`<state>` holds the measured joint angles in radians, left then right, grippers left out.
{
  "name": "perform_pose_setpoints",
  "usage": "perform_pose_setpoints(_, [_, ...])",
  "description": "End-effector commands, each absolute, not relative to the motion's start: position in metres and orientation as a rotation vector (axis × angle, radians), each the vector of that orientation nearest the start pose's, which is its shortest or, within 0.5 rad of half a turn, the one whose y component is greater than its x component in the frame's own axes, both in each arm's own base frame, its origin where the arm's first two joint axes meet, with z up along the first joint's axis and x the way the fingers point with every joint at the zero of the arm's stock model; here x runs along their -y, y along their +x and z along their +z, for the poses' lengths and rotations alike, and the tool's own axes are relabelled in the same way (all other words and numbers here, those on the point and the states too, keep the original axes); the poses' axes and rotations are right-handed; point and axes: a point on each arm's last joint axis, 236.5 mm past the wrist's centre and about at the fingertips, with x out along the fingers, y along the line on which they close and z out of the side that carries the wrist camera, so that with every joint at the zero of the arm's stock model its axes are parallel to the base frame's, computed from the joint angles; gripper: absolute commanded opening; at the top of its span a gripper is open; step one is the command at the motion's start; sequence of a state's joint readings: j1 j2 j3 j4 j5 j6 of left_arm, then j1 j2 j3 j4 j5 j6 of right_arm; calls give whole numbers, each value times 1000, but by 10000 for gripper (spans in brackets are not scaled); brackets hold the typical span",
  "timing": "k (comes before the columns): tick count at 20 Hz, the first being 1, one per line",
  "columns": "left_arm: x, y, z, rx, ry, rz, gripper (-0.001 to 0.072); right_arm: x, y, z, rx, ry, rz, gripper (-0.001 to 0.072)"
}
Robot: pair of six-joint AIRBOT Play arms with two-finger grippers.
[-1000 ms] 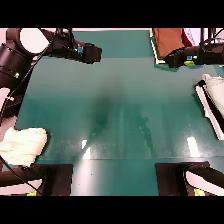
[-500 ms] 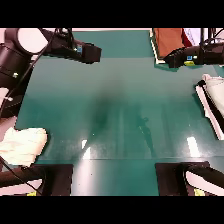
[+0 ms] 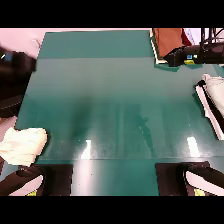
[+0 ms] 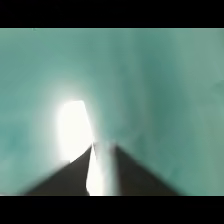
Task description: Fold the shirts.
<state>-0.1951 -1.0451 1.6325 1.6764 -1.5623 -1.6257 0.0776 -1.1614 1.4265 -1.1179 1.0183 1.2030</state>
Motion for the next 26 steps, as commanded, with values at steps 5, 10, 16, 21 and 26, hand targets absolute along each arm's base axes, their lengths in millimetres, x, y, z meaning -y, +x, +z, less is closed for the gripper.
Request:
perform_pose_setpoints(5, [-32,236,77,-1505,177,254,640,-122,435,207,-661,-1,475,19])
perform_pose_setpoints(10, [-33,160,-36,-1800,205,261,640,-122,433,204,-677,-3,482,20])
perform_pose_setpoints(16, [-35,148,-54,-1814,202,270,471,-122,432,204,-678,-3,482,20])
perform_pose_setpoints(21, [-29,200,-1,-1573,153,249,28,-122,429,215,-646,-6,479,20])
perform_pose_setpoints(26, [37,288,191,-1012,-25,-49,27,-114,421,281,-437,-9,436,19])
